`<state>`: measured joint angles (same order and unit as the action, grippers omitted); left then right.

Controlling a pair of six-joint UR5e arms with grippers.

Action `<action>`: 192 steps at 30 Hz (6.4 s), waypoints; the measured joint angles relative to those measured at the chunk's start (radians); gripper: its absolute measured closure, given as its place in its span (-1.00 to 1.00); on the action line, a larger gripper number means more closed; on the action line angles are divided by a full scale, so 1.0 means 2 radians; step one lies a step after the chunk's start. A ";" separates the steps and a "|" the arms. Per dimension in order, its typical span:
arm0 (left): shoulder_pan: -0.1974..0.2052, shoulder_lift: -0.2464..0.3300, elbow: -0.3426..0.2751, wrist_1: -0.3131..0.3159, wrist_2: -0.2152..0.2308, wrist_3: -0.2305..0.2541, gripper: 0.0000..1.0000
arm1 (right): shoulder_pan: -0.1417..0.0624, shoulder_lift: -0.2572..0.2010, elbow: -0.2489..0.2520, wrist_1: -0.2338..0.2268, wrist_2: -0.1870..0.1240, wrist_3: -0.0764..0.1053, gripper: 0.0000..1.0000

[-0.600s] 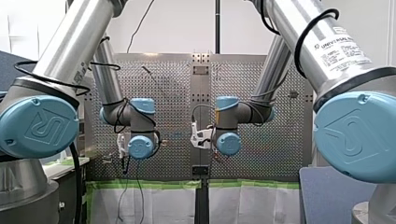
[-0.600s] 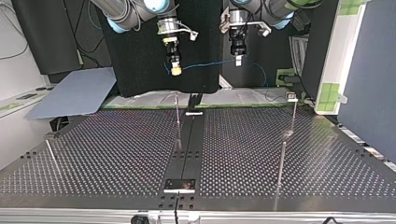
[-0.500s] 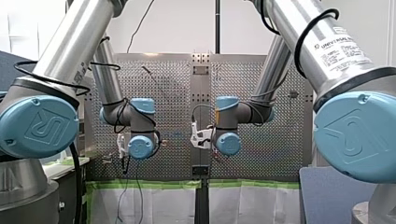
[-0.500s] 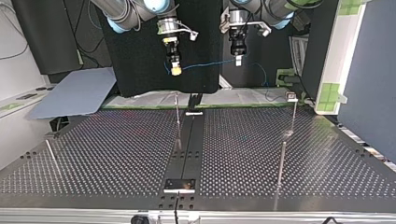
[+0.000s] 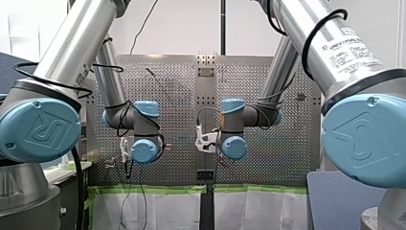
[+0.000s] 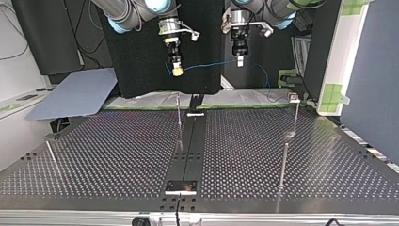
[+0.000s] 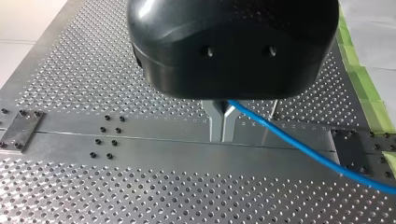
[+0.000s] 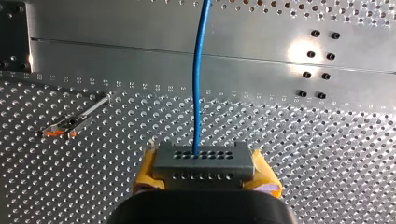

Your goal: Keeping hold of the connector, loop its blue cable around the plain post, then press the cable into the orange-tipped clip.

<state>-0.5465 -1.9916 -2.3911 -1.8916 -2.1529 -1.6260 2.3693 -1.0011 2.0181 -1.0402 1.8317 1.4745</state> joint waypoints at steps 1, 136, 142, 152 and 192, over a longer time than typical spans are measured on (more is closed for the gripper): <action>0.000 0.000 0.000 0.000 0.000 0.000 1.00 | 0.000 0.000 0.000 0.000 0.000 0.000 1.00; 0.005 -0.038 -0.004 0.001 0.004 0.001 0.99 | 0.001 0.040 -0.002 0.021 0.002 -0.002 1.00; 0.005 -0.039 -0.004 0.001 0.004 0.001 0.99 | 0.002 0.060 -0.002 0.021 0.002 -0.002 1.00; 0.005 -0.039 -0.004 0.001 0.004 0.001 0.99 | 0.002 0.063 -0.002 0.021 0.002 -0.002 1.00; 0.007 0.038 0.015 -0.074 -0.020 -0.009 0.99 | -0.027 0.001 -0.062 0.094 -0.043 0.059 1.00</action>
<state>-0.5328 -1.9150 -2.3612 -2.0394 -2.1919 -1.6447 2.3144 -1.0000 1.8939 -0.8517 1.7461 1.5920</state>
